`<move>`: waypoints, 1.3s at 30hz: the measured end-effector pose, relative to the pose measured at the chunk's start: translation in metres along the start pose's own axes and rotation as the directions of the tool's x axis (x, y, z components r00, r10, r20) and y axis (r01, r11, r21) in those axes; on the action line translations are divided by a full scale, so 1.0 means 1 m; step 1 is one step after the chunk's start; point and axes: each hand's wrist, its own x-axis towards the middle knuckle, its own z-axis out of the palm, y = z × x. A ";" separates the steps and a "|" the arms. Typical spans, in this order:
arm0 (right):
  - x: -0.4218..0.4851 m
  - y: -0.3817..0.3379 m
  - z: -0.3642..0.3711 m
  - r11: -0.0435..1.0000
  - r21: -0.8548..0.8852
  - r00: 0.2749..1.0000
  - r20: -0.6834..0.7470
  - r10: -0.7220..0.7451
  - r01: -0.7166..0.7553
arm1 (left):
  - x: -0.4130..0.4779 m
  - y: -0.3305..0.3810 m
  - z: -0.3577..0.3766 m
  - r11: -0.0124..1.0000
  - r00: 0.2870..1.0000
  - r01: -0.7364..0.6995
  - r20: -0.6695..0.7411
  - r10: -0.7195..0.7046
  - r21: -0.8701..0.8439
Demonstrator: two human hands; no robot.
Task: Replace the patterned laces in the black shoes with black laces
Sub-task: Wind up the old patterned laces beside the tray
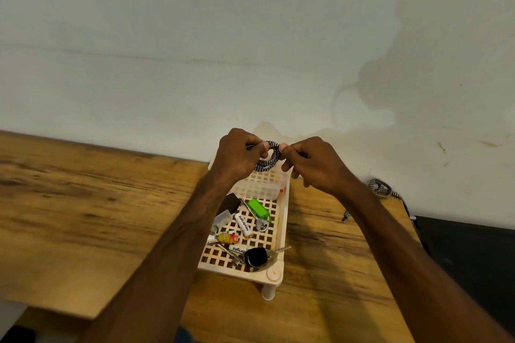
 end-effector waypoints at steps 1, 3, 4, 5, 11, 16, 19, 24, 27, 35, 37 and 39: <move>0.000 0.000 0.001 1.000 -0.024 1.000 0.002 -0.007 0.007 | -0.001 -0.002 0.001 0.999 0.999 0.038 0.004 -0.038 -0.005; -0.002 0.001 0.002 0.997 -0.069 1.000 -0.024 -0.021 0.019 | -0.001 -0.007 0.002 0.992 0.992 0.125 0.015 -0.125 -0.006; -0.003 0.002 0.001 0.996 -0.085 0.999 -0.050 -0.022 0.018 | 0.000 -0.009 0.004 0.986 0.986 0.165 0.022 -0.165 0.007; -0.004 0.002 0.000 0.996 -0.089 0.997 -0.079 -0.020 0.013 | 0.000 -0.011 0.005 0.980 0.979 0.198 0.033 -0.199 0.025; -0.011 0.009 -0.014 0.995 -0.097 0.983 -0.183 0.003 -0.021 | 0.009 -0.013 0.022 0.950 0.952 0.274 0.103 -0.290 0.148; -0.016 0.017 -0.021 0.990 -0.133 0.981 -0.195 0.017 -0.043 | 0.009 -0.012 0.034 0.915 0.945 0.291 0.065 -0.321 0.279; -0.018 0.020 -0.021 0.986 -0.157 0.984 -0.174 0.028 -0.056 | 0.006 -0.013 0.038 0.896 0.945 0.288 0.053 -0.324 0.337; -0.022 0.020 -0.019 0.986 -0.156 0.986 -0.163 0.026 -0.052 | 0.004 -0.008 0.038 0.834 0.951 0.285 -0.034 -0.306 0.472; -0.025 0.021 -0.018 0.985 -0.165 0.988 -0.157 0.017 -0.043 | 0.003 0.000 0.035 0.773 0.951 0.281 -0.056 -0.304 0.569; -0.029 0.025 -0.024 0.983 -0.173 0.993 -0.113 0.038 -0.057 | -0.001 0.010 0.031 0.680 0.965 0.236 -0.086 -0.247 0.694; -0.031 0.029 -0.027 0.983 -0.173 0.993 -0.108 0.043 -0.061 | -0.001 0.012 0.029 0.691 0.970 0.219 -0.081 -0.228 0.689; -0.032 0.033 -0.031 0.983 -0.169 0.992 -0.115 0.050 -0.069 | 0.000 0.014 0.028 0.723 0.979 0.191 -0.077 -0.188 0.664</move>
